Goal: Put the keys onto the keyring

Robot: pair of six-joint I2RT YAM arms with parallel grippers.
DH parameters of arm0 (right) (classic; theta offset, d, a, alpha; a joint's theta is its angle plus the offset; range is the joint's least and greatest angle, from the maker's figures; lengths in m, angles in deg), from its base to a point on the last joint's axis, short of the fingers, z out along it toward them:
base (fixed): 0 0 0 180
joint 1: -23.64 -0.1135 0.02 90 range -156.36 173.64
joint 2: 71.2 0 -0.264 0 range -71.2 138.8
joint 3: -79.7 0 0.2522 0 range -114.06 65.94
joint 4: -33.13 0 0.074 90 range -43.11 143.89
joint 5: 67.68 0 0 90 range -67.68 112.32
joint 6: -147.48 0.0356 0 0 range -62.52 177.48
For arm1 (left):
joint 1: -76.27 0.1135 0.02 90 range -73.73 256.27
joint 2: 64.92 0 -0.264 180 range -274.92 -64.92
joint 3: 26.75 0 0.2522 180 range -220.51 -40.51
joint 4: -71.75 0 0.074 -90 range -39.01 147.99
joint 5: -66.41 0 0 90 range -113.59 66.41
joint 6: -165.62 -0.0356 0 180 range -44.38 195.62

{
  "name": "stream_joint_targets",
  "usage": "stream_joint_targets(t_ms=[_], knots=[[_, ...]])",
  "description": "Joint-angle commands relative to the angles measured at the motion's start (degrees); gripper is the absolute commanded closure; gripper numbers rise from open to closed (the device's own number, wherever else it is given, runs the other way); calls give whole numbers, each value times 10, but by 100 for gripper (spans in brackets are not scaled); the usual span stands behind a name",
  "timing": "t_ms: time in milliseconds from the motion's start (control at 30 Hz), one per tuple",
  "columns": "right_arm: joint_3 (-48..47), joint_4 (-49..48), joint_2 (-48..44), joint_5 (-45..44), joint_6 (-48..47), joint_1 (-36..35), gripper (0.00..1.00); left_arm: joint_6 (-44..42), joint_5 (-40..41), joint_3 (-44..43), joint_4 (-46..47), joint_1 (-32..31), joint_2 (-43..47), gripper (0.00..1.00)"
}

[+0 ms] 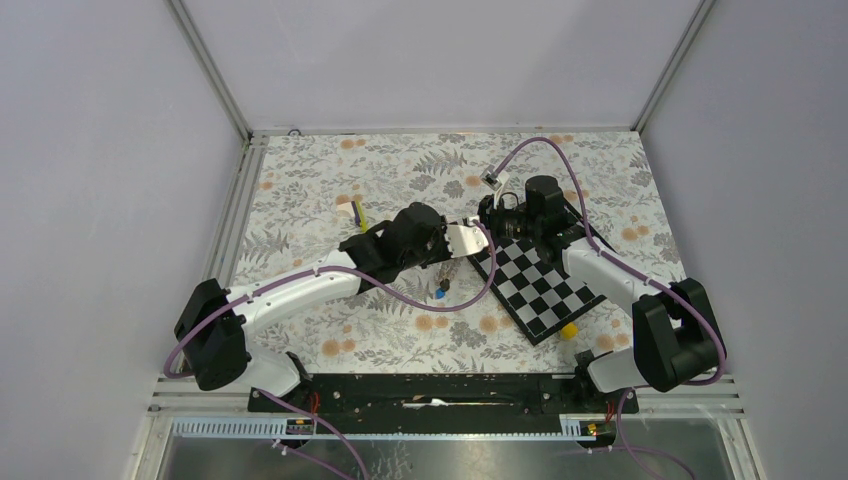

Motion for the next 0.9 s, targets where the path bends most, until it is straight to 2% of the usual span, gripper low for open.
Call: stream_joint_targets(t_ms=[0,867], knots=[[-16,-32,-17,12,-4,-2,100,-10,-20,3,6,-7,15,100],[-18,-27,-13,4,-1,-3,100,-55,22,0,-7,-31,6,100]])
